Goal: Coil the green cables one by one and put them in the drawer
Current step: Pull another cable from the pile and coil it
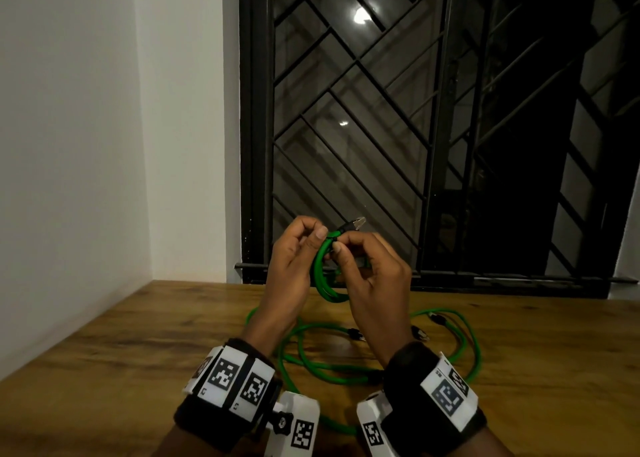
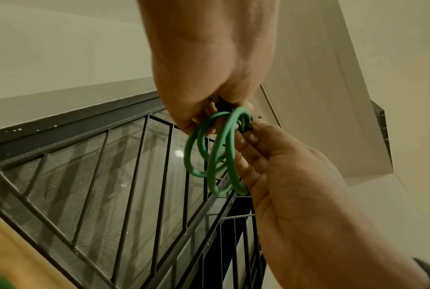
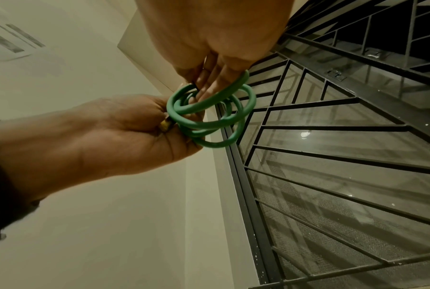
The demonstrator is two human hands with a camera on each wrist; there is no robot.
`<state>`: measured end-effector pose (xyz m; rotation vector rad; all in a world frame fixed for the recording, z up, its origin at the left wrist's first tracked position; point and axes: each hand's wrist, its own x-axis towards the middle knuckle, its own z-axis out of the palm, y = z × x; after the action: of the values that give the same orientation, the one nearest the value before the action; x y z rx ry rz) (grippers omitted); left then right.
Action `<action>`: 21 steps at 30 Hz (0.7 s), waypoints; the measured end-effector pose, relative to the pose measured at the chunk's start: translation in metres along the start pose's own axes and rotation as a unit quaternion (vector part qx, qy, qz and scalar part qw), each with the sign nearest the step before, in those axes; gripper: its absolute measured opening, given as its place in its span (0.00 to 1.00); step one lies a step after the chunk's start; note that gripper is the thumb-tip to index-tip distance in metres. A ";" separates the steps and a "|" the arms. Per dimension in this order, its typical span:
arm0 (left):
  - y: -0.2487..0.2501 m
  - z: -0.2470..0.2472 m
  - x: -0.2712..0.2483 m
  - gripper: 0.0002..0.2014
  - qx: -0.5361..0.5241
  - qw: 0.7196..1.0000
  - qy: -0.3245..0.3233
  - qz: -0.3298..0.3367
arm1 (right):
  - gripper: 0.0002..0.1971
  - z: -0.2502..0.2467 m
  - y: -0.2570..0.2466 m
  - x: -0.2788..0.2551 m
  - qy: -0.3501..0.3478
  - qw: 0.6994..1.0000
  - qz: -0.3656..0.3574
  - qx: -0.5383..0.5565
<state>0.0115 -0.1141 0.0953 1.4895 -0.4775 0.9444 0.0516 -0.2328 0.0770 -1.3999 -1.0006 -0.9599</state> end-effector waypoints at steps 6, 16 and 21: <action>0.001 0.001 0.001 0.10 -0.019 1.000 0.007 -0.014 | 0.04 0.001 0.004 -0.001 0.009 1.000 0.011 0.015; -0.001 0.000 0.001 0.08 -0.015 1.000 0.013 -0.019 | 0.04 0.001 0.002 -0.001 0.007 1.000 0.009 0.007; -0.001 0.000 0.001 0.08 -0.018 1.000 0.011 -0.024 | 0.04 0.000 0.001 -0.001 0.009 1.000 0.008 0.004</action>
<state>0.0126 -0.1136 0.0955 1.4509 -0.4385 0.9107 0.0528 -0.2324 0.0761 -1.3896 -0.9781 -0.9543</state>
